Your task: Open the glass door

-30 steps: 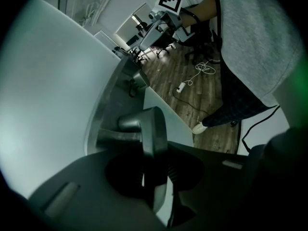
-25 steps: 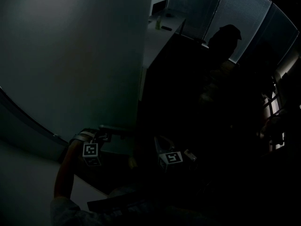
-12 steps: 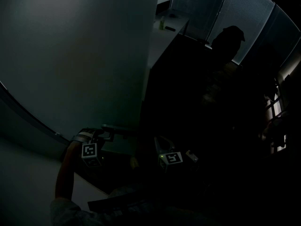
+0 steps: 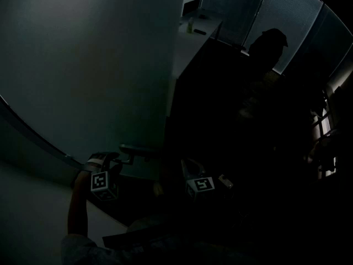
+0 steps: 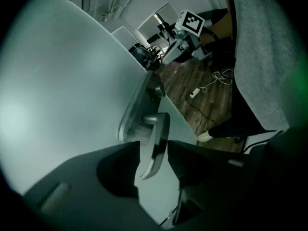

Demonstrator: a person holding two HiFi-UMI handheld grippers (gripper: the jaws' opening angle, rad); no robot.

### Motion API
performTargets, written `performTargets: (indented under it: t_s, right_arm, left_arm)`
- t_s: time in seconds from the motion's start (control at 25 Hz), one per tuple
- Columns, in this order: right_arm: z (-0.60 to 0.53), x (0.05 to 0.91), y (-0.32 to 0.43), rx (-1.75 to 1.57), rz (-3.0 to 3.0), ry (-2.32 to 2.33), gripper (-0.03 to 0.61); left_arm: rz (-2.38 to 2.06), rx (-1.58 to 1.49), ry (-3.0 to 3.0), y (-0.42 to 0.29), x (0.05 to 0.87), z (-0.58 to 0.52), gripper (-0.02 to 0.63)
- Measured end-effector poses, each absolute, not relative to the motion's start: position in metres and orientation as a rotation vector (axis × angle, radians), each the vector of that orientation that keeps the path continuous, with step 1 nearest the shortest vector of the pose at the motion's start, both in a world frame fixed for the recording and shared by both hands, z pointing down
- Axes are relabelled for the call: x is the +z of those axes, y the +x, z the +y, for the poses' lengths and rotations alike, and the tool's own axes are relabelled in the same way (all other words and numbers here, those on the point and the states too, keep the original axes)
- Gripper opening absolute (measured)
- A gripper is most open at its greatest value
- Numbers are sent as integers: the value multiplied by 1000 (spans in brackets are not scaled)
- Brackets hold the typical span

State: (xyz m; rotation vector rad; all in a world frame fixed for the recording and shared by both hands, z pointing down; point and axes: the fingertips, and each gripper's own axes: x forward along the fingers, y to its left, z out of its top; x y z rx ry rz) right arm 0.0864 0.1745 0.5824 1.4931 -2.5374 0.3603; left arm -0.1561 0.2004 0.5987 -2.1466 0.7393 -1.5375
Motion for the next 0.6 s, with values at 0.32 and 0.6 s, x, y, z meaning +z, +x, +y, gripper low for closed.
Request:
performTargets:
  t_s: [0.32, 0.6]
  right_arm:
    - [177, 578, 86, 351, -2543, 1488, 3]
    - [179, 578, 89, 355, -2546, 1495, 3]
  left_arm:
    - [876, -1288, -2399, -138, 566, 211, 186]
    - [971, -1055, -2589, -122, 556, 218, 184]
